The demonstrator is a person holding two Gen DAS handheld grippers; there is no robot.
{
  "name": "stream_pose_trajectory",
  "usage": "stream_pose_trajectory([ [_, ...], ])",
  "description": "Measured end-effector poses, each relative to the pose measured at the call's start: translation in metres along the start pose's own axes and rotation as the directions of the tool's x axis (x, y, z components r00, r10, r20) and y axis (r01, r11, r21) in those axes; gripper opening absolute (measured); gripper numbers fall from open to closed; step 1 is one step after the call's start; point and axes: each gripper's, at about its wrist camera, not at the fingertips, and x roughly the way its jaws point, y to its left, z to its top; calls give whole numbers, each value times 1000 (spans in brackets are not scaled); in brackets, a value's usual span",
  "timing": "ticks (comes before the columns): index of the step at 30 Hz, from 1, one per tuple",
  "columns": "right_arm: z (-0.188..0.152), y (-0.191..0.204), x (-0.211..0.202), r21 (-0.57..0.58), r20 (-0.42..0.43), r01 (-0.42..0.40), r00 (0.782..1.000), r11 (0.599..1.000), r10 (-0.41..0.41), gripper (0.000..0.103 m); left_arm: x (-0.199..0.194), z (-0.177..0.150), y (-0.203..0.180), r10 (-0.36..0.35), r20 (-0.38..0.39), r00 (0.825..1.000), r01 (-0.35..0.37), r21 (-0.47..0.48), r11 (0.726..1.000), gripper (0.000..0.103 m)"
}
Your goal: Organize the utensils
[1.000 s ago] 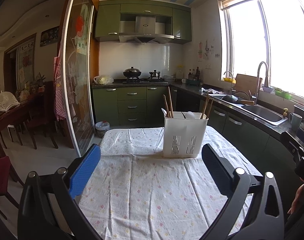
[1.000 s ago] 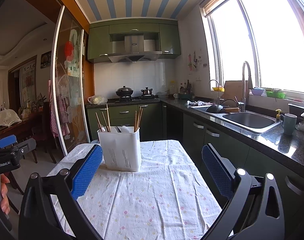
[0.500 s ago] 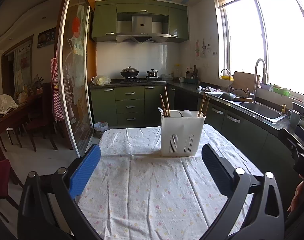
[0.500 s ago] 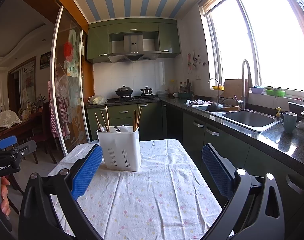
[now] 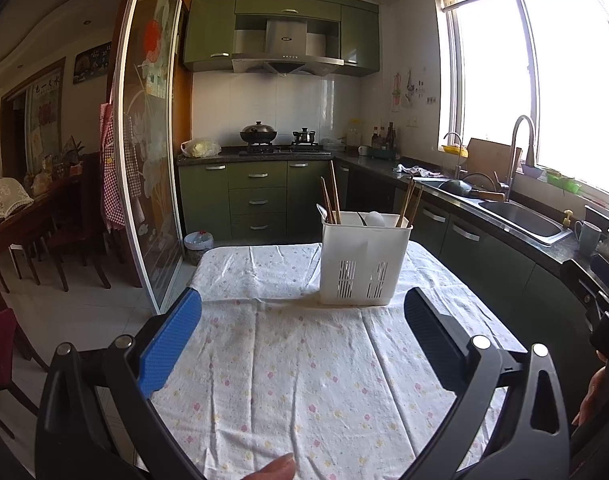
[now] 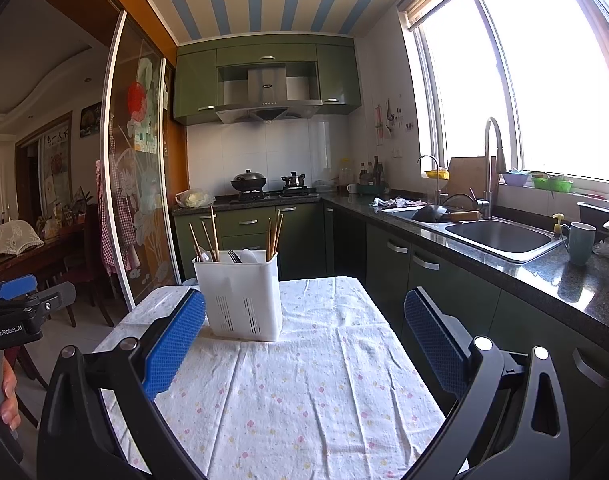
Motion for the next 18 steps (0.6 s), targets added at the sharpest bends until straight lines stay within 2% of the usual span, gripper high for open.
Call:
stream_pose_trajectory([
  [4, 0, 0, 0, 1, -1, 0, 1000, 1000, 0, 98, 2, 0, -8, 24, -5, 1000, -24, 55, 998, 96],
  [8, 0, 0, 0, 1, -1, 1, 1000, 1000, -1, 98, 6, 0, -6, -8, -24, 1000, 9, 30, 1000, 96],
  [18, -4, 0, 5, -1, -4, -3, 1000, 1000, 3, 98, 5, 3, -1, 2, -17, 1000, -1, 15, 1000, 96],
])
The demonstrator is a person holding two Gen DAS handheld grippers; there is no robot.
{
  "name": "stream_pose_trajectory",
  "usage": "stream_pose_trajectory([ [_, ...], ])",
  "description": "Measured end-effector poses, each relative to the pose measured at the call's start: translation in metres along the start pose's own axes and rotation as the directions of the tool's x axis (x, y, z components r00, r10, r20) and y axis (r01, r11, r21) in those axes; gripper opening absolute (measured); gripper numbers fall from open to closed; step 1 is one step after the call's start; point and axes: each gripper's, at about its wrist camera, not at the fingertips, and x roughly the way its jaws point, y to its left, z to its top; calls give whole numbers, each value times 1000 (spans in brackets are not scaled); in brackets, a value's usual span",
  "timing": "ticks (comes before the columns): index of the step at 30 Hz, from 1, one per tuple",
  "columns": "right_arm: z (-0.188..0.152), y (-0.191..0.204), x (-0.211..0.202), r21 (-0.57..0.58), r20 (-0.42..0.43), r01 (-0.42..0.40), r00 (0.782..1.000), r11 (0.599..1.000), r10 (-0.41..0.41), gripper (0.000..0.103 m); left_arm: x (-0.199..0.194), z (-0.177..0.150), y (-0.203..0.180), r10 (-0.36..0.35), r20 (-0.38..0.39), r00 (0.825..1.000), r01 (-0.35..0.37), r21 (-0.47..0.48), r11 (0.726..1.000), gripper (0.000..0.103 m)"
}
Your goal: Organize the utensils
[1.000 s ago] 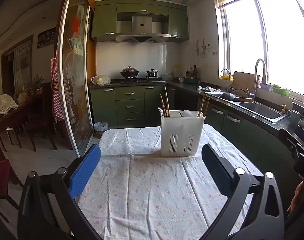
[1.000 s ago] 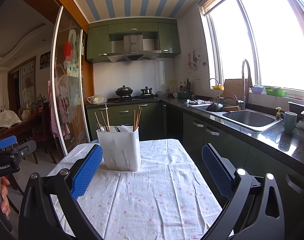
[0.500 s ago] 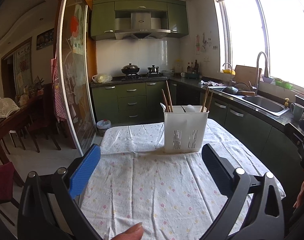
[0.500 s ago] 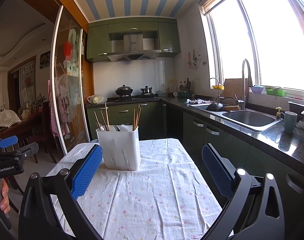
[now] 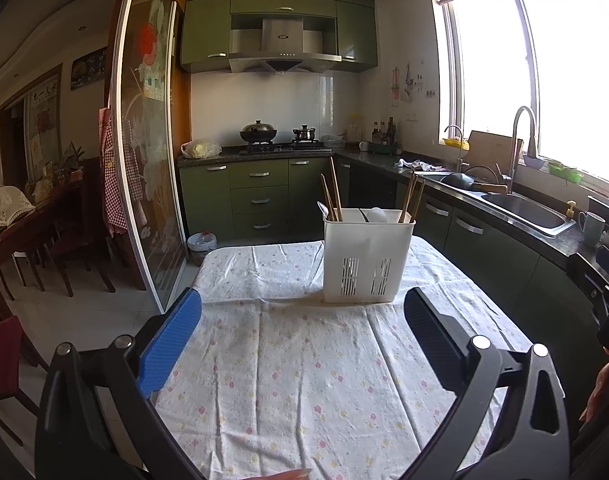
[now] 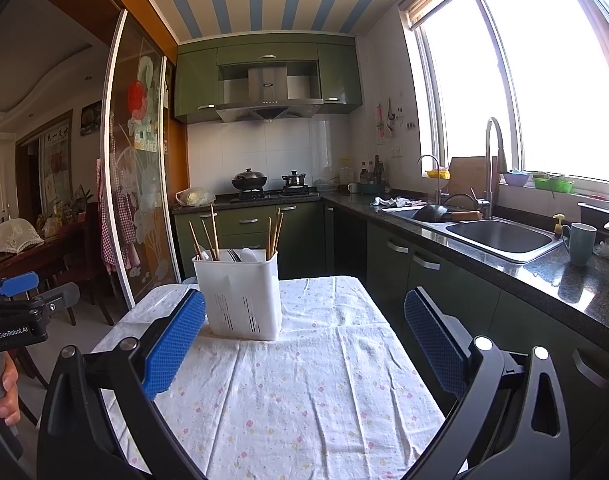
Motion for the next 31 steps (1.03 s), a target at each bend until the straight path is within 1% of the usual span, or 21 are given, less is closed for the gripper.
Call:
stream_pose_trajectory([
  [4, -1, 0, 0, -1, 1, 0, 1000, 1000, 0, 98, -1, 0, 1, -4, 2, 1000, 4, -4, 1000, 96],
  [12, -2, 0, 1, -3, -1, 1, 1000, 1000, -1, 98, -3, 0, 1, 11, 10, 1000, -11, -2, 1000, 96],
  [15, -2, -1, 2, -3, -5, 0, 1000, 1000, 0, 98, -3, -1, 1, -3, 15, 1000, 3, 1, 1000, 96],
  [18, -3, 0, 4, -6, -8, 1, 1000, 1000, -1, 98, -3, -2, 3, -42, 3, 999, 42, -8, 999, 96],
  [21, -3, 1, 5, -7, -10, 1, 1000, 1000, -1, 98, -1, -3, 4, -39, 0, 999, 39, -8, 999, 96],
  [24, -3, 2, 6, -7, -12, 1, 1000, 1000, -1, 98, 4, -2, 7, -47, -22, 999, 46, -26, 999, 96],
  [27, -5, 1, 8, -6, -15, 2, 1000, 1000, -2, 98, 11, -4, 8, -8, -44, 999, 7, -20, 1000, 96],
  [31, -6, 2, 12, -5, -25, 3, 1000, 1000, -3, 98, 23, -8, 10, 10, -84, 996, -12, -21, 1000, 96],
])
